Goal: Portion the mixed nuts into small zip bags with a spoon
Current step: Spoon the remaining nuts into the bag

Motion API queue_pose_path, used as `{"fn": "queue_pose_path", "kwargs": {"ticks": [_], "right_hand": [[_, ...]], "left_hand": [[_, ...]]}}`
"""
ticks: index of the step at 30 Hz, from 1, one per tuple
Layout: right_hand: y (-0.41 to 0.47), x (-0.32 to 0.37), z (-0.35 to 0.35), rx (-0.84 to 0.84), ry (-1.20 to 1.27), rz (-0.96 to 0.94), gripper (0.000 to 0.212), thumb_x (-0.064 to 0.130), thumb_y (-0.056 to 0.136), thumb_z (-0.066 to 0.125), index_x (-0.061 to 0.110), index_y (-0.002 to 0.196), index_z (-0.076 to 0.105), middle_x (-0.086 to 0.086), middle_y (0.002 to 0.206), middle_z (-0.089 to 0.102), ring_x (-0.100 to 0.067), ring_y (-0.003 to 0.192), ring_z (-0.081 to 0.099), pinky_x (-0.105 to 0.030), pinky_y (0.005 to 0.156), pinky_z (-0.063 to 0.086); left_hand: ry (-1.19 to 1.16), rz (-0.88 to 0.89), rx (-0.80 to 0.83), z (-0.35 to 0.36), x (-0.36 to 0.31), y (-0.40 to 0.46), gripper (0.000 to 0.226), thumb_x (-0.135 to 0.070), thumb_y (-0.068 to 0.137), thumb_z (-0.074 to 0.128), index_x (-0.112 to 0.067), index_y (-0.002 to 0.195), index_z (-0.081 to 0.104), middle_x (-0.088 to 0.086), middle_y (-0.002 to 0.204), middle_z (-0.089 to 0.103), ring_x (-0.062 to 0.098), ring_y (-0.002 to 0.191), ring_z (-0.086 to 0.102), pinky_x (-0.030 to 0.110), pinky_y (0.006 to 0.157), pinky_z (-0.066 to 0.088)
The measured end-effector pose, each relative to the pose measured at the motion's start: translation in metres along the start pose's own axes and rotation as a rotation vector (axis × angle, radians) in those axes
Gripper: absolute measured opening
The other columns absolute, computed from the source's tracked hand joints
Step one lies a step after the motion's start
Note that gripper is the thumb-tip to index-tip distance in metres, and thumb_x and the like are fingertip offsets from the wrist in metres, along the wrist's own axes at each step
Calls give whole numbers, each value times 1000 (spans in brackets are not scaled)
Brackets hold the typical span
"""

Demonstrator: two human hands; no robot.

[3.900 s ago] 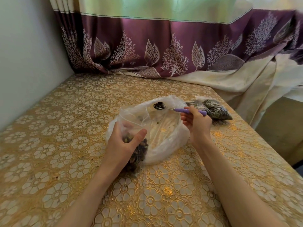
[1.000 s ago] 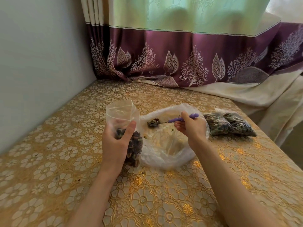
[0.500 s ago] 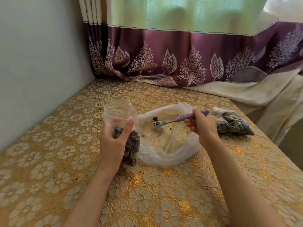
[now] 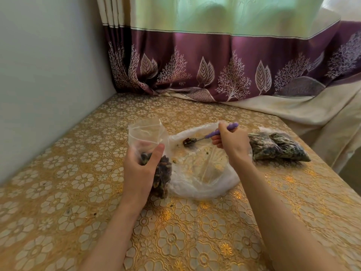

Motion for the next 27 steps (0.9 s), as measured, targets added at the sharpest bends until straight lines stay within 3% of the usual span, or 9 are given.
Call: {"fn": "queue_pose_path", "kwargs": {"ticks": [5,10,14,16,21,27], "right_hand": [[-7,-24,13,116,282,255,38,3,88,46,4,56,65,-19,76,72,-13,51,58,-19,51,50],[-11,-37,16,207,430,419,23,2,87,44,1,68,57,-21,79,72,-14,56,59,-18,50,51],[-11,-37,8,199,423,451,25,5,89,46,2,67,58,-12,62,70,-10,48,59,-16,43,47],[-9,-35,1,170,405,449,28,9,91,47,2,68,60,-8,54,66,-9,44,57,-16,40,44],[-4,-3,-12,142,404,314,29,15,94,46,1,75,63,-6,57,62,-8,42,52,-16,37,39],[-13,54,-11,237,475,108,33,20,97,44,1,75,61,-5,58,68,-7,45,50,-14,38,36]], "left_hand": [[-6,6,-3,0,-1,0,25,-48,71,64,-32,90,58,-18,87,69,0,85,64,9,71,47],[-19,6,-18,-1,0,1,35,-48,70,64,-24,94,59,-15,86,69,0,83,64,9,71,47],[-14,1,-19,-2,1,2,41,-48,70,65,-20,99,60,-15,88,69,0,84,64,9,71,47],[27,-1,-1,-1,3,1,49,-50,69,65,-15,103,60,-13,86,69,-3,82,64,6,67,46],[177,-25,69,7,12,-1,52,-57,66,62,-20,102,57,-9,85,63,-13,68,56,2,56,41],[188,-76,93,8,18,0,58,-63,62,62,-21,103,56,-7,91,62,-10,72,58,3,56,42]]}}
Point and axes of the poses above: each hand's wrist, its own y-axis towards the middle knuckle, its own z-axis out of the palm, x = y × z, the point moved 9 cm from there along y, towards the middle knuckle
